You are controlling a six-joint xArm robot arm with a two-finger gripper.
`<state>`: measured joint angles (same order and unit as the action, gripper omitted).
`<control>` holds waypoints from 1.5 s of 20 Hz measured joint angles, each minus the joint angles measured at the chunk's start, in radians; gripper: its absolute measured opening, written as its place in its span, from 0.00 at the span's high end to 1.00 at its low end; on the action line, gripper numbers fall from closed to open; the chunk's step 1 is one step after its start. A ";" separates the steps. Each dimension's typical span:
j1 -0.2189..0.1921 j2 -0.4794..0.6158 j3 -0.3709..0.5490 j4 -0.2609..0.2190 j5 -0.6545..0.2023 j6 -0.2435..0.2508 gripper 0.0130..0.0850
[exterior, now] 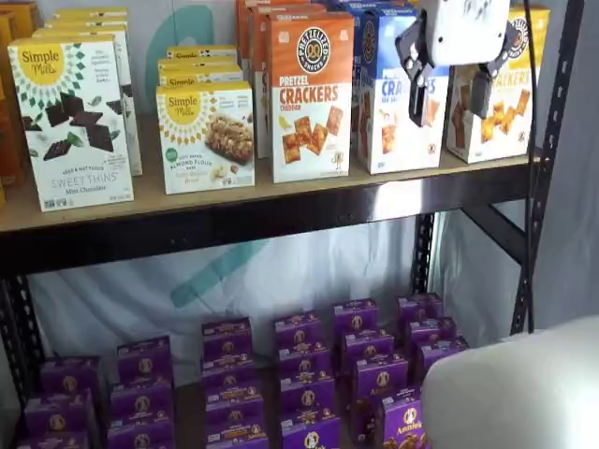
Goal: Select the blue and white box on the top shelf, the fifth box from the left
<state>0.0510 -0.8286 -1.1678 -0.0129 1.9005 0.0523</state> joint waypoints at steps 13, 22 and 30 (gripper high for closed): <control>-0.053 0.216 -0.240 -0.036 -0.107 -0.057 0.00; -0.102 0.331 -0.333 -0.020 -0.105 -0.102 0.00; -0.134 0.330 -0.301 0.001 -0.191 -0.125 0.00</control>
<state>-0.0827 -0.4985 -1.4689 -0.0118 1.7092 -0.0726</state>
